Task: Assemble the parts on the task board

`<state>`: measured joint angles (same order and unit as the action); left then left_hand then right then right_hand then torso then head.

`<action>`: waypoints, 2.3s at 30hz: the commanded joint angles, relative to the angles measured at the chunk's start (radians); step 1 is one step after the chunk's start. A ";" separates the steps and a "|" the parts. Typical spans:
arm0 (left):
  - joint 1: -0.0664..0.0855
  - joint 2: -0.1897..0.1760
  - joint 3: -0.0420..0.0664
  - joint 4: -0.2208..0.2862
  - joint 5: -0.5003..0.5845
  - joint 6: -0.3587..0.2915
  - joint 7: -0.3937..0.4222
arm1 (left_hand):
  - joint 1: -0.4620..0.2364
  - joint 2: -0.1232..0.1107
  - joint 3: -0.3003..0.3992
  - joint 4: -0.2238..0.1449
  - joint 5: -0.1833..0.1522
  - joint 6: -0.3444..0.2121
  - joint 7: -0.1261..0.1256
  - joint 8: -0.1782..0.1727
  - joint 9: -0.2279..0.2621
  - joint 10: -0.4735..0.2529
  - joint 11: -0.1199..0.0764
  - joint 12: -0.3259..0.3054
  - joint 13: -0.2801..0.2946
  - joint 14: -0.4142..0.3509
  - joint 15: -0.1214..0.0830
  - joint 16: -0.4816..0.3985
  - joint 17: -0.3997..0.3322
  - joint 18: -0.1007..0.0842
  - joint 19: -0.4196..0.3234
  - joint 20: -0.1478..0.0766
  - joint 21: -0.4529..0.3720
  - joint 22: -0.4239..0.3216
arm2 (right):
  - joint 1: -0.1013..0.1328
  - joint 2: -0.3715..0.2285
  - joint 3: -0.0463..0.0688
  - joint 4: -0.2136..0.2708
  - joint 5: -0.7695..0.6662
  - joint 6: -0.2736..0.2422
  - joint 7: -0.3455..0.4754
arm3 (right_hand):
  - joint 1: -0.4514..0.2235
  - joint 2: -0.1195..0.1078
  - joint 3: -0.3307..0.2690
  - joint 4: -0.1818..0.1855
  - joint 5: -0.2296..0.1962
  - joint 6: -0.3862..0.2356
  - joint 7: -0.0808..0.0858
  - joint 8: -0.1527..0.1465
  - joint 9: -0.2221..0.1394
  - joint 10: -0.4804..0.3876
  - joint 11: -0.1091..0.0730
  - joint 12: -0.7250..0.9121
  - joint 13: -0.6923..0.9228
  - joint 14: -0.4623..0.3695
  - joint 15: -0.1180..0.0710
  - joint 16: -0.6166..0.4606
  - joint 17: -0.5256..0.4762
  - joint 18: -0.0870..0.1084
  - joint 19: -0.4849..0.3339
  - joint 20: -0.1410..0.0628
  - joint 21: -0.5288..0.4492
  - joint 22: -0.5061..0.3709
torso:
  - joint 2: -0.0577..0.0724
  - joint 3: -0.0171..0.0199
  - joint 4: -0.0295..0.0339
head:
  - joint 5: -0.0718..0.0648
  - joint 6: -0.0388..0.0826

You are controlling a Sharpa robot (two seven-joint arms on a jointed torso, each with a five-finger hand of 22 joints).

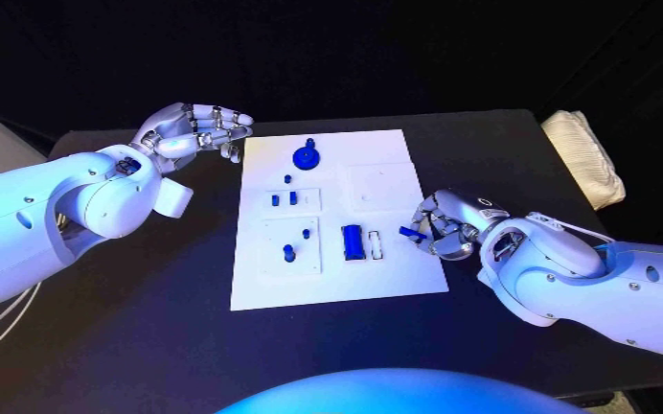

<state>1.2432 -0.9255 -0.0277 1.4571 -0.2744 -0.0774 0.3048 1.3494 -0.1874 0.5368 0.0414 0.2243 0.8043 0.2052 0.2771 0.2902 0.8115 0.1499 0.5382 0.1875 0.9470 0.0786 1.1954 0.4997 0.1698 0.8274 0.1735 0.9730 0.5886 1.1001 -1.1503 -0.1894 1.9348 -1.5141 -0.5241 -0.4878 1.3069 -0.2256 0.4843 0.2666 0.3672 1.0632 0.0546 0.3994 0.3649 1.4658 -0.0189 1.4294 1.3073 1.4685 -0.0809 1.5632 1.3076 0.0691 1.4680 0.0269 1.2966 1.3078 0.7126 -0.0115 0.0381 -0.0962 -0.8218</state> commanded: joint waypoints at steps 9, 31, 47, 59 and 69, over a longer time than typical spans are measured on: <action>0.000 0.003 0.000 0.004 0.006 0.017 0.003 | -0.008 0.002 -0.001 0.007 0.003 -0.004 0.003 0.005 -0.002 -0.008 0.001 0.007 0.001 -0.002 0.003 0.007 -0.001 0.015 0.001 0.005 -0.005 -0.001 | 0.004 0.071 0.000 -0.009 0.119 0.022 -0.005 | -0.091 0.003 -0.001 0.016 -0.020 0.015 -0.007 0.041 0.035 0.066 -0.007 0.024 0.207 0.102 -0.007 0.008 0.263 -0.019 0.042 -0.007 0.029 0.116 | 0.002 0.0002 -0.0003 | 0.001 -0.004; 0.000 0.006 0.000 0.006 0.004 0.024 -0.003 | -0.006 0.003 0.000 0.007 0.003 -0.002 0.002 0.007 -0.001 -0.009 0.001 0.009 0.001 -0.002 0.002 0.007 -0.002 0.015 0.002 0.004 -0.006 -0.002 | -0.005 0.160 0.000 -0.055 0.156 0.053 -0.080 | -0.244 0.035 -0.064 0.024 -0.100 0.028 -0.010 0.052 0.040 0.070 -0.009 0.031 0.213 0.102 -0.007 0.008 0.263 -0.019 0.043 -0.007 0.029 0.123 | 0.002 0.0005 0.0005 | 0.005 -0.011; 0.000 0.006 0.000 0.006 0.004 0.023 -0.004 | -0.005 0.003 0.001 0.007 0.004 -0.001 0.002 0.009 -0.001 -0.010 0.001 0.010 0.001 -0.003 0.002 0.008 -0.002 0.015 0.002 0.004 -0.006 -0.002 | -0.005 0.160 0.000 -0.056 0.136 0.030 -0.046 | -0.256 0.011 -0.093 0.018 -0.133 0.023 -0.009 0.053 0.040 0.067 -0.008 0.021 0.209 0.102 -0.007 0.008 0.263 -0.016 0.039 -0.007 0.015 0.116 | 0.000 0.0013 -0.0008 | 0.007 -0.010; 0.000 0.004 0.000 0.004 0.004 0.025 -0.005 | -0.005 0.003 0.001 0.007 0.004 -0.001 0.002 0.010 -0.001 -0.010 0.001 0.012 0.002 -0.003 0.002 0.008 -0.002 0.015 0.003 0.004 -0.007 -0.003 | -0.007 0.108 0.000 -0.030 0.175 0.031 0.072 | -0.209 0.037 -0.324 0.022 -0.196 0.012 -0.008 0.053 0.037 0.061 -0.007 0.003 0.204 0.102 -0.007 0.006 0.260 -0.012 0.034 -0.006 -0.009 0.110 | 0.001 0.0019 -0.0032 | 0.010 -0.007; 0.000 0.004 0.000 0.004 0.004 0.026 -0.006 | -0.005 0.003 0.001 0.007 0.004 -0.001 0.002 0.010 -0.001 -0.010 0.001 0.012 0.002 -0.003 0.002 0.008 -0.002 0.015 0.003 0.004 -0.007 -0.003 | -0.015 0.101 0.000 -0.040 0.160 0.087 0.068 | -0.065 0.065 -0.392 0.020 -0.287 0.011 -0.006 0.051 0.031 0.061 -0.006 0.002 0.205 0.101 -0.006 0.005 0.259 -0.012 0.036 -0.006 -0.012 0.114 | 0.001 0.0011 -0.0009 | 0.007 -0.010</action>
<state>1.2433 -0.9229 -0.0278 1.4597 -0.2743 -0.0686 0.2946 1.3495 -0.1874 0.5368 0.0414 0.2243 0.8043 0.2052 0.2829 0.2902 0.8078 0.1536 0.5431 0.1881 0.9470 0.0786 1.1993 0.4983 0.1698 0.8274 0.1734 0.9731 0.5867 1.0876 -1.0505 -0.1897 1.8967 -1.3426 -0.4734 -0.4380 1.2362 -0.1612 0.0983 0.2844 0.0863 1.0792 0.0462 0.4529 0.3965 1.4658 -0.0188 1.4349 1.3073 1.4667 -0.0823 1.5672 1.3073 0.0691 1.4680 0.0271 1.2875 1.3078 0.7134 -0.0097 0.0368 -0.0881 -0.8307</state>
